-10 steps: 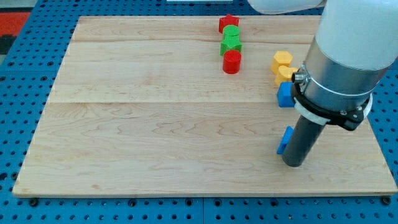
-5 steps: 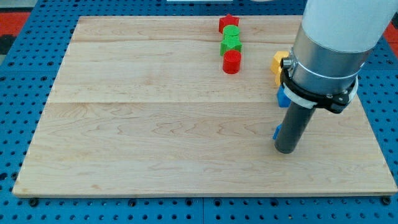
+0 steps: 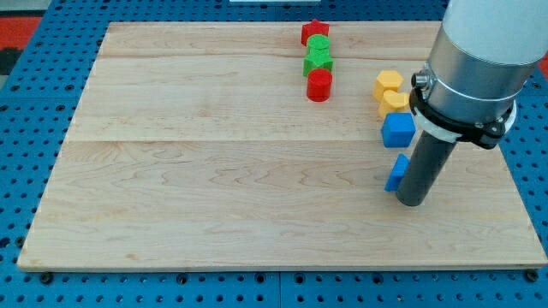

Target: Move the blue triangle closer to the blue cube

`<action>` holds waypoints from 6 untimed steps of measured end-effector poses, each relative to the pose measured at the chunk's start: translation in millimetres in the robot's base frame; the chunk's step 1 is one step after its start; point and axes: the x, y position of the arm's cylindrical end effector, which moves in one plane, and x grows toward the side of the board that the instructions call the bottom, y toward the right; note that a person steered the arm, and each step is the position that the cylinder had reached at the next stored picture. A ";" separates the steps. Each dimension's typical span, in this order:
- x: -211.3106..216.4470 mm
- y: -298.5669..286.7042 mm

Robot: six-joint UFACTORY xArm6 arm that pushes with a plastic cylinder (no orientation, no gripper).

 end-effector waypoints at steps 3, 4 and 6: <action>-26.5 4.1; -31.7 4.1; 3.2 -11.7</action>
